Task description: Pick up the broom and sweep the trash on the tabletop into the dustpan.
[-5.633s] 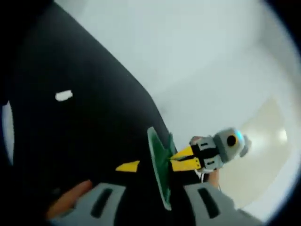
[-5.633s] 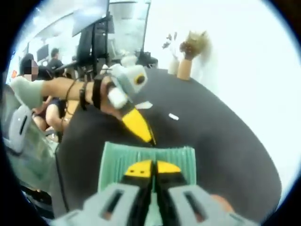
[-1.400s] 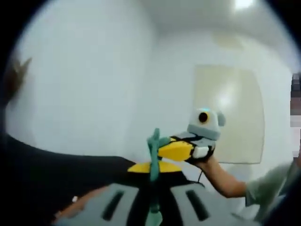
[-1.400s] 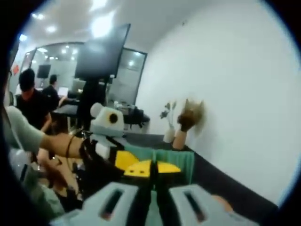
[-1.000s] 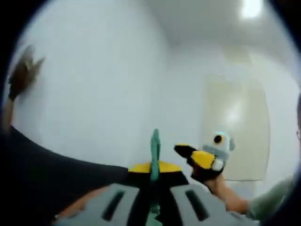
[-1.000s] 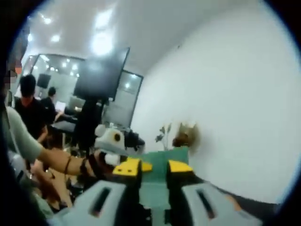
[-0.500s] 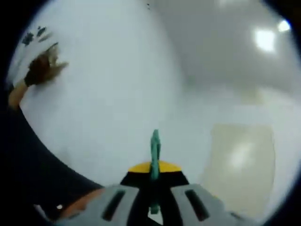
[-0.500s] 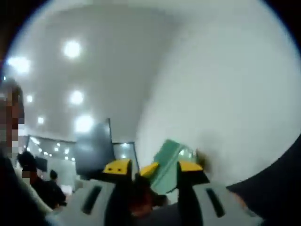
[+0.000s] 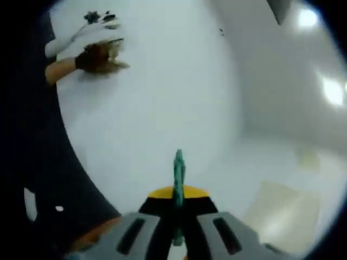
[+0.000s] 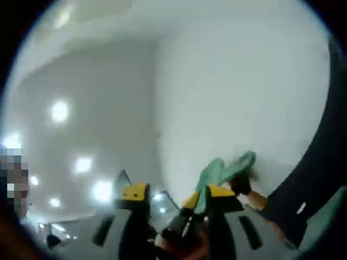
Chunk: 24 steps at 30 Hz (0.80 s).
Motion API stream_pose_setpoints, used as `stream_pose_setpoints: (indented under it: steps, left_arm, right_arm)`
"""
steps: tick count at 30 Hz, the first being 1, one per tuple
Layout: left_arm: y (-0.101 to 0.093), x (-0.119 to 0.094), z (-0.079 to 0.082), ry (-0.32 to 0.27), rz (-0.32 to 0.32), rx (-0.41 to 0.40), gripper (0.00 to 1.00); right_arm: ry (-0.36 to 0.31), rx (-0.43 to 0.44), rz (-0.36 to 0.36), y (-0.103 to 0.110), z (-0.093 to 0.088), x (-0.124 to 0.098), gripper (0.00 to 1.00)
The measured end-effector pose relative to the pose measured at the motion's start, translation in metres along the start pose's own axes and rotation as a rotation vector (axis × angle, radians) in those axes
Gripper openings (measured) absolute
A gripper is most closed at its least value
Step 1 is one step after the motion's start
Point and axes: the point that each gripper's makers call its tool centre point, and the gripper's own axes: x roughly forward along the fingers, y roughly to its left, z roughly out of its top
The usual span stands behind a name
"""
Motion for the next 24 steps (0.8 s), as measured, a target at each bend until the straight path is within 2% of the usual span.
stream_pose_setpoints:
  steps: [4, 6, 11, 16, 19, 24]
  left_arm:
    - [0.013, -0.006, -0.003, -0.040, 0.057, -0.059, 0.02]
    - [0.017, -0.008, -0.006, -0.043, 0.068, -0.086, 0.02]
    - [0.034, -0.018, -0.016, -0.073, 0.127, -0.158, 0.02]
    - [0.057, -0.028, -0.026, -0.100, 0.212, -0.200, 0.02]
    - [0.062, -0.030, -0.026, -0.111, 0.232, -0.216, 0.02]
    - [0.069, -0.035, -0.037, -0.104, 0.257, -0.219, 0.02]
  right_arm:
    - [-0.001, 0.152, -0.121, -0.039, -0.011, -0.005, 0.39]
    - [-0.010, 0.193, -0.171, -0.054, -0.015, -0.008, 0.39]
    - [-0.040, 0.235, -0.179, -0.065, -0.020, -0.009, 0.36]
    - [-0.049, 0.221, -0.225, -0.075, -0.029, -0.004, 0.38]
    - [-0.078, 0.234, -0.273, -0.088, -0.028, -0.002, 0.40]
    - [-0.106, 0.250, -0.300, -0.100, -0.023, 0.001, 0.39]
